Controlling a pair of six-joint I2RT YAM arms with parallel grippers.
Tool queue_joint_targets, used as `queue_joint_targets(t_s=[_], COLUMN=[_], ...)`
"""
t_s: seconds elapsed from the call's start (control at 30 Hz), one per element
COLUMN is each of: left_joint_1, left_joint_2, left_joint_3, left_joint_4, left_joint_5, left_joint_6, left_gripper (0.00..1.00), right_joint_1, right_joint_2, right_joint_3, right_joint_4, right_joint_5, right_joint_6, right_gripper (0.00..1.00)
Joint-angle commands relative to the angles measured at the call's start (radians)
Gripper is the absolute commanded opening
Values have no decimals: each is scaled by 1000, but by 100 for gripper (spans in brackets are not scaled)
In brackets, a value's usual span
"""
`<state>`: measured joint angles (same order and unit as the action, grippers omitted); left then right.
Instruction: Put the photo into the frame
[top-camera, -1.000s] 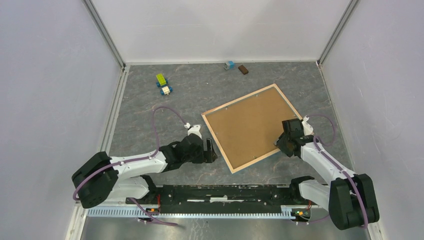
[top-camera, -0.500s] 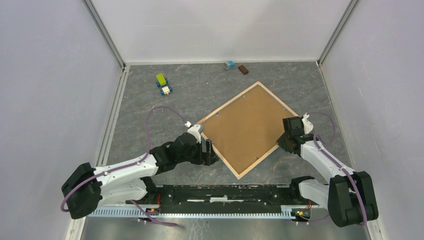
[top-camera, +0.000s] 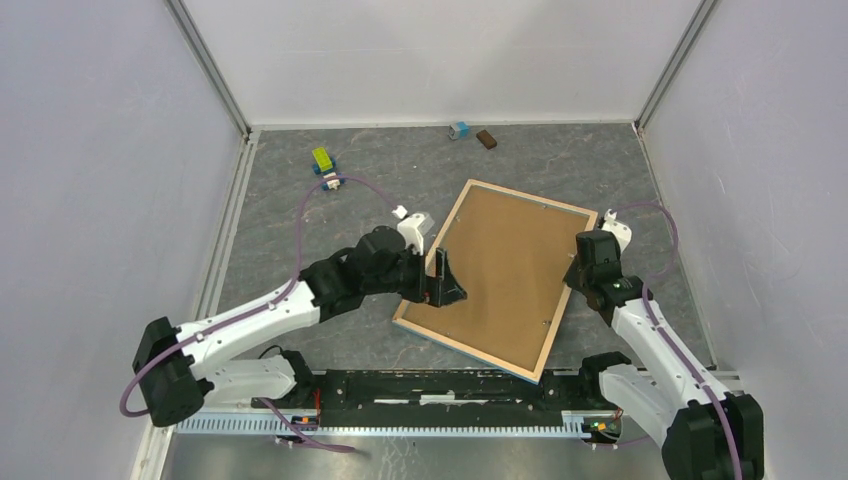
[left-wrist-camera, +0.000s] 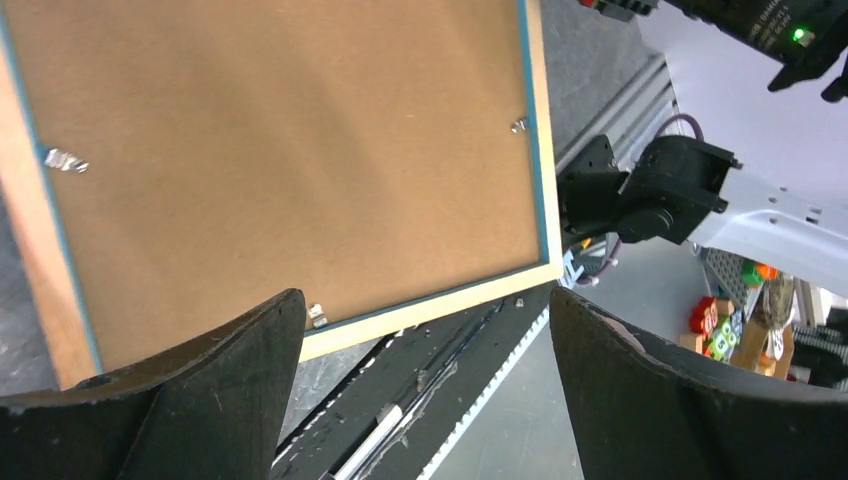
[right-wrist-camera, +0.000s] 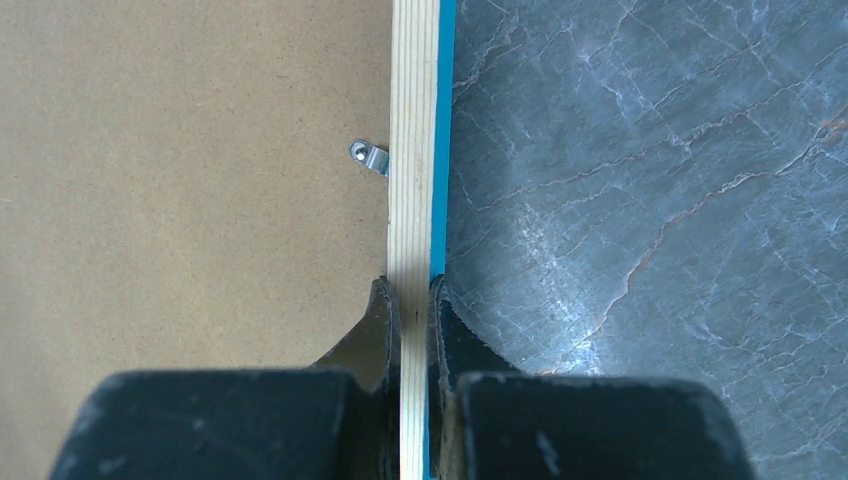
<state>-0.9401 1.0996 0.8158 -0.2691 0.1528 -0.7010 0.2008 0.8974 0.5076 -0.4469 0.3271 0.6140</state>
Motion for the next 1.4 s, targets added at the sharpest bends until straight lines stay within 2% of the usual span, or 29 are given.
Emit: queue_joint_targets(t_s=[0.0, 0.1, 0.17, 0.27, 0.33, 0.43, 0.57, 0.67, 0.77, 0.87, 1.13, 1.37], left_joint_1=[-55, -147, -256, -459, -550, -620, -726, -797, -846, -879, -882, -859], left_joint_2=[74, 116, 107, 52, 20, 39, 181, 329, 492, 651, 888, 964], left_joint_3=[107, 154, 137, 21, -69, -155, -162, -175, -148, -80, 108, 143], left_joint_4=[-36, -57, -17, 152, 292, 439, 557, 768, 965, 1083, 1266, 1442], left_joint_5=[88, -6, -180, -423, -495, -531, -592, -680, -767, -874, -1196, -1314], left_joint_6=[103, 195, 290, 533, 677, 852, 1039, 1182, 1290, 1435, 1661, 1837], left_gripper=[98, 98, 98, 100, 100, 100, 100, 100, 100, 100, 98, 76], right_joint_1=[2, 1, 2, 1, 1, 0, 1, 0, 0, -1, -1, 0], right_joint_2=[-25, -19, -11, 0, 5, 5, -3, -2, -1, -7, -48, -64], right_joint_3=[90, 113, 135, 161, 173, 180, 180, 187, 196, 205, 213, 200], right_joint_4=[46, 15, -9, -37, -49, -57, -69, -84, -83, -89, -107, -99], right_joint_5=[30, 28, 24, 18, 18, 11, 0, -12, -39, -45, -45, -70], right_joint_6=[36, 79, 95, 103, 105, 108, 136, 159, 167, 168, 168, 181], right_gripper=[0, 0, 0, 0, 0, 0, 0, 0, 0, 0, 0, 0])
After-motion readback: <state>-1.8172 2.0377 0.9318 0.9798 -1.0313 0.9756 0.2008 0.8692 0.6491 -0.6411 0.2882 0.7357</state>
